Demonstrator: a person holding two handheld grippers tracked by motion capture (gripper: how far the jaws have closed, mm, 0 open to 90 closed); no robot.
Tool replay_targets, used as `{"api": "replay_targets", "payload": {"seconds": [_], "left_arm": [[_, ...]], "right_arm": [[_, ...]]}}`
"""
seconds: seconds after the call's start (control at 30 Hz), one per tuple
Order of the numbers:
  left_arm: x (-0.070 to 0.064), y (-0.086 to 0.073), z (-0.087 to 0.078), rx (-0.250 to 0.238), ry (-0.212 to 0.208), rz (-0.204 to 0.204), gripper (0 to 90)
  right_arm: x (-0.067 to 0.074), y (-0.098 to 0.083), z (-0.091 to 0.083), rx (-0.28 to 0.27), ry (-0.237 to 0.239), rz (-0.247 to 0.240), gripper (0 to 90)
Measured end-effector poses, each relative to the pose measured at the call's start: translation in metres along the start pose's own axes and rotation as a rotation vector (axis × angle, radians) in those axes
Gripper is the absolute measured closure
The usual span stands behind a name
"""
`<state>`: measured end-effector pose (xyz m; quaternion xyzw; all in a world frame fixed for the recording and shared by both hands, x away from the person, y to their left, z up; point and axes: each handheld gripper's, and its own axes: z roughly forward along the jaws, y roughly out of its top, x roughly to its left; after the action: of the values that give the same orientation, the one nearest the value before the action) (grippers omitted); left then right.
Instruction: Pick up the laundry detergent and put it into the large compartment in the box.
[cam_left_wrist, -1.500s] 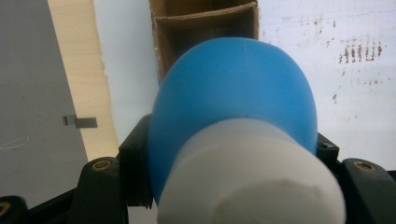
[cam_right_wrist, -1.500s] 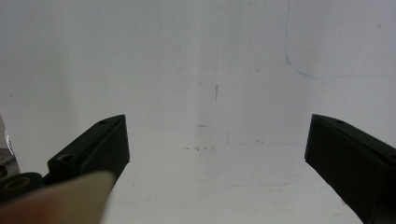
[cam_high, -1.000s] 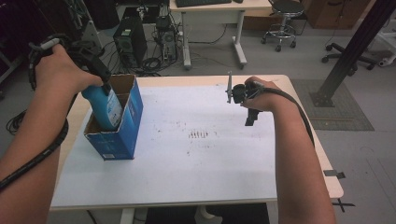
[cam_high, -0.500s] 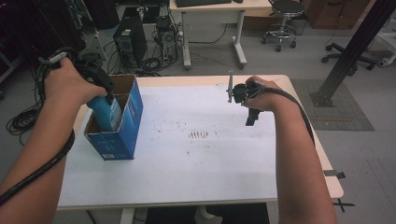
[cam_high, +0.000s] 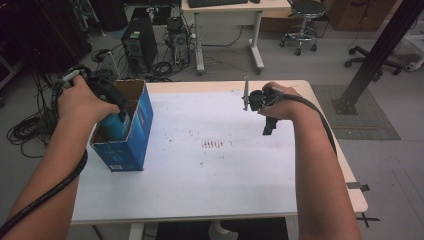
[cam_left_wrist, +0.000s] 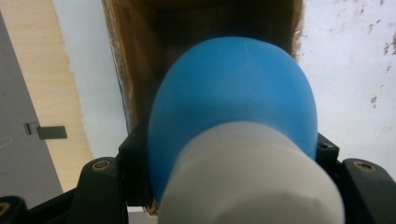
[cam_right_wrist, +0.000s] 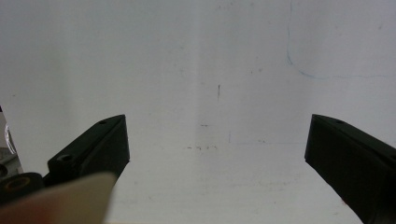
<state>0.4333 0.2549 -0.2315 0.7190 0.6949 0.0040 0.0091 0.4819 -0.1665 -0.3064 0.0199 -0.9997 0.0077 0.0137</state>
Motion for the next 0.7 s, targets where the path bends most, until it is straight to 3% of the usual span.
{"api": "replay_targets", "payload": {"seconds": [0.7], "left_arm": [[0.003,-0.002,0.025,0.015,0.015,-0.012,37.5]], "right_arm": [[0.0,0.002,0.002,0.005,0.002,-0.005,6.4]]}}
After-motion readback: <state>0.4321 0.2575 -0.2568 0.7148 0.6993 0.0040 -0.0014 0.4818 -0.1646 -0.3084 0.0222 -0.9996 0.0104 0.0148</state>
